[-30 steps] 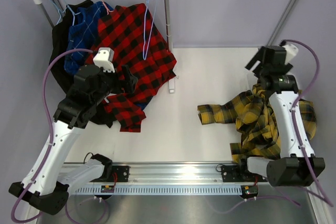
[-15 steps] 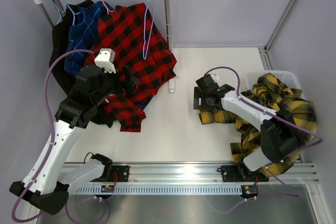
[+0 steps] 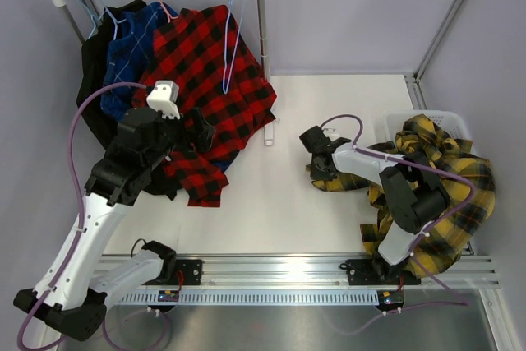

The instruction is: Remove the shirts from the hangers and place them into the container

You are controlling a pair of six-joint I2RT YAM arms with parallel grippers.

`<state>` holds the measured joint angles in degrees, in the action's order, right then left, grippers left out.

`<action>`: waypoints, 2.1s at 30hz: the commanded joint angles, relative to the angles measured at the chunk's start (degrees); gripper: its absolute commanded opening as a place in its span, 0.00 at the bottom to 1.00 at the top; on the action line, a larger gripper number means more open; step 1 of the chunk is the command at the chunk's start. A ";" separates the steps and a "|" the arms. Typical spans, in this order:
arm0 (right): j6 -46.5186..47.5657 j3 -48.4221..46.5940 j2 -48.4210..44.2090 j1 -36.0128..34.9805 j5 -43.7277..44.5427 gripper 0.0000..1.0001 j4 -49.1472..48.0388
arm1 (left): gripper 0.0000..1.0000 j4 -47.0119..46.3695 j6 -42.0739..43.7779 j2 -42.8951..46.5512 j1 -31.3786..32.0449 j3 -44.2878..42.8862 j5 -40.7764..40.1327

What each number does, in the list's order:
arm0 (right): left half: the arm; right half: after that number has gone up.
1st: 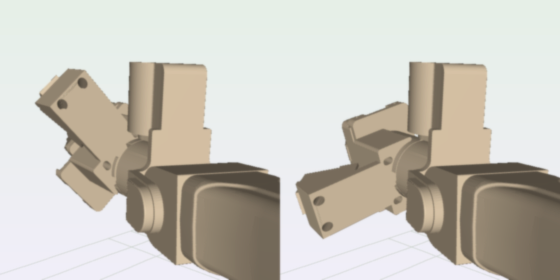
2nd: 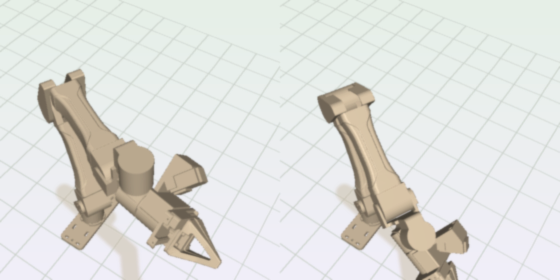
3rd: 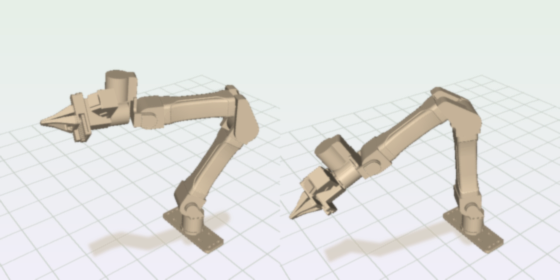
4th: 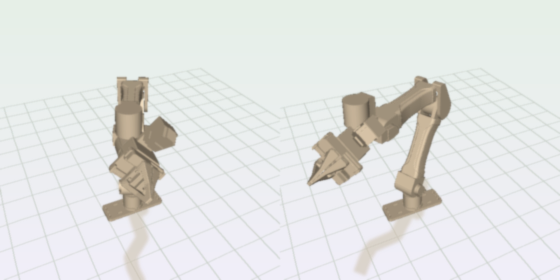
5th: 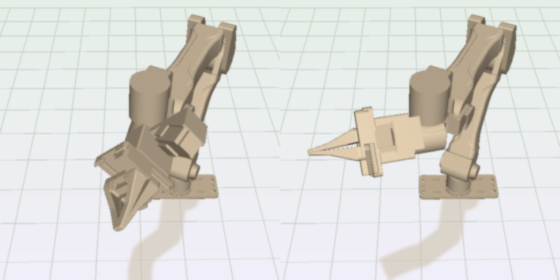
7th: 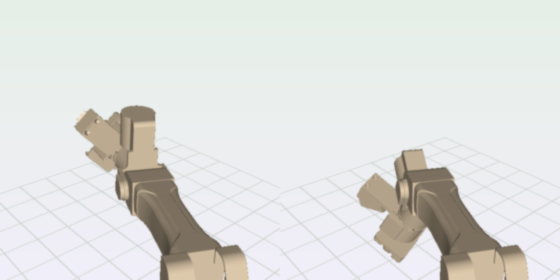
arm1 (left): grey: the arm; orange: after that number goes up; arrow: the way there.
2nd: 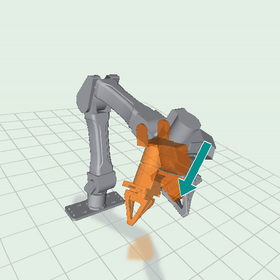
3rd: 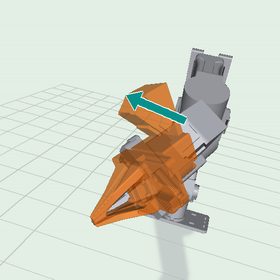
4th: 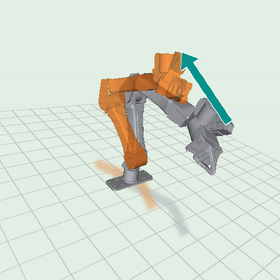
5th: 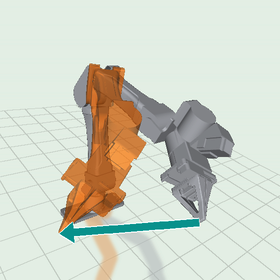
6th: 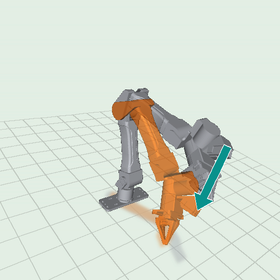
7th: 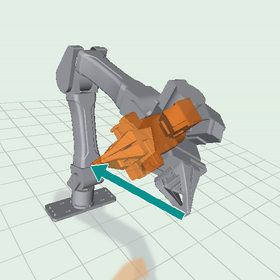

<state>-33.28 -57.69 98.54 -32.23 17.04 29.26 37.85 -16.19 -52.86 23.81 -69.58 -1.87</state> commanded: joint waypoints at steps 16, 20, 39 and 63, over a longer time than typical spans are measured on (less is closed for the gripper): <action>4.54 -20.61 -22.78 36.92 18.22 0.00 17.41 | 0.99 -1.55 -0.16 2.50 -0.26 0.41 0.99; 1.47 -21.95 -21.29 49.06 14.53 0.00 17.86 | 0.99 -1.46 -0.25 2.76 -0.26 0.41 1.43; -3.12 -13.94 -7.54 56.66 1.24 0.32 12.67 | 0.99 -1.46 -0.34 1.36 -0.26 0.68 3.80; -3.37 5.04 -45.81 50.86 -10.79 0.99 25.68 | 0.99 -1.46 -1.83 -0.84 -0.17 -2.84 8.46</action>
<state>-36.25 -53.74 52.36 19.18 10.17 54.24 37.80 -17.15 -54.83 23.81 -71.13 4.36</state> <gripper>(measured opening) 0.993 0.988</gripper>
